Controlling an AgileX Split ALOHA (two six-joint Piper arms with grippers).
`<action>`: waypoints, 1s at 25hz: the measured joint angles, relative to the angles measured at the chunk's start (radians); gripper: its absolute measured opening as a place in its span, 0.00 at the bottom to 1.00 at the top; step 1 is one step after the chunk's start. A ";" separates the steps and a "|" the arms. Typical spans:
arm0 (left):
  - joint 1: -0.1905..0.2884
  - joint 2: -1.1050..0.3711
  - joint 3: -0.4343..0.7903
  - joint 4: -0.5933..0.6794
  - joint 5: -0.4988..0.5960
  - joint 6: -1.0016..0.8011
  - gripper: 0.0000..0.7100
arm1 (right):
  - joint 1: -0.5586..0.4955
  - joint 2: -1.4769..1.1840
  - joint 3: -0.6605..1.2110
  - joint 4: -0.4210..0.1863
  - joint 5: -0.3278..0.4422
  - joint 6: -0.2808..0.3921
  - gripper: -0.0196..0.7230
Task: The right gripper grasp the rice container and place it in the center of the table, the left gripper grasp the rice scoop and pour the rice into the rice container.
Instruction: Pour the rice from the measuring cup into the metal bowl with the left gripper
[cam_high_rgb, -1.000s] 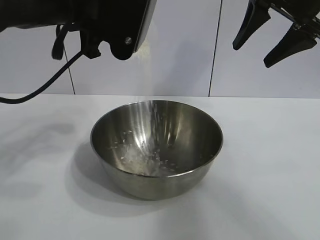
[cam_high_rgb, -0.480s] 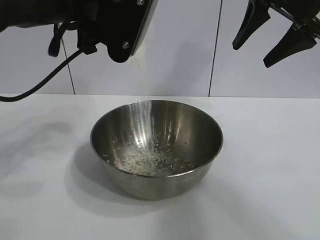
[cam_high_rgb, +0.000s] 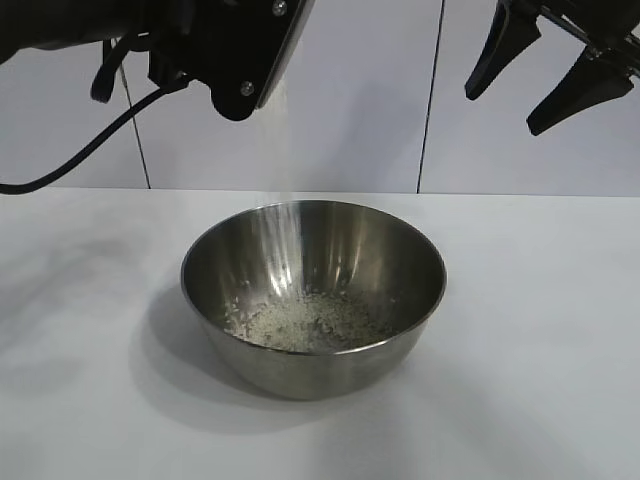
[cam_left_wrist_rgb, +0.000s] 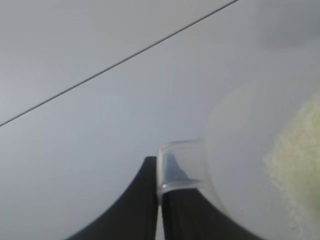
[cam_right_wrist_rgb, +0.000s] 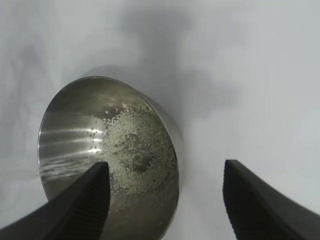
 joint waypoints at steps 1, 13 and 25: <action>0.000 0.000 0.000 0.000 -0.002 0.006 0.01 | 0.000 0.000 0.000 0.000 0.000 0.000 0.63; 0.000 0.000 0.115 0.070 -0.039 0.027 0.01 | 0.000 0.000 0.000 0.001 -0.001 0.000 0.63; 0.000 0.000 0.116 0.073 -0.151 0.026 0.01 | 0.000 0.000 0.000 0.001 -0.001 0.000 0.63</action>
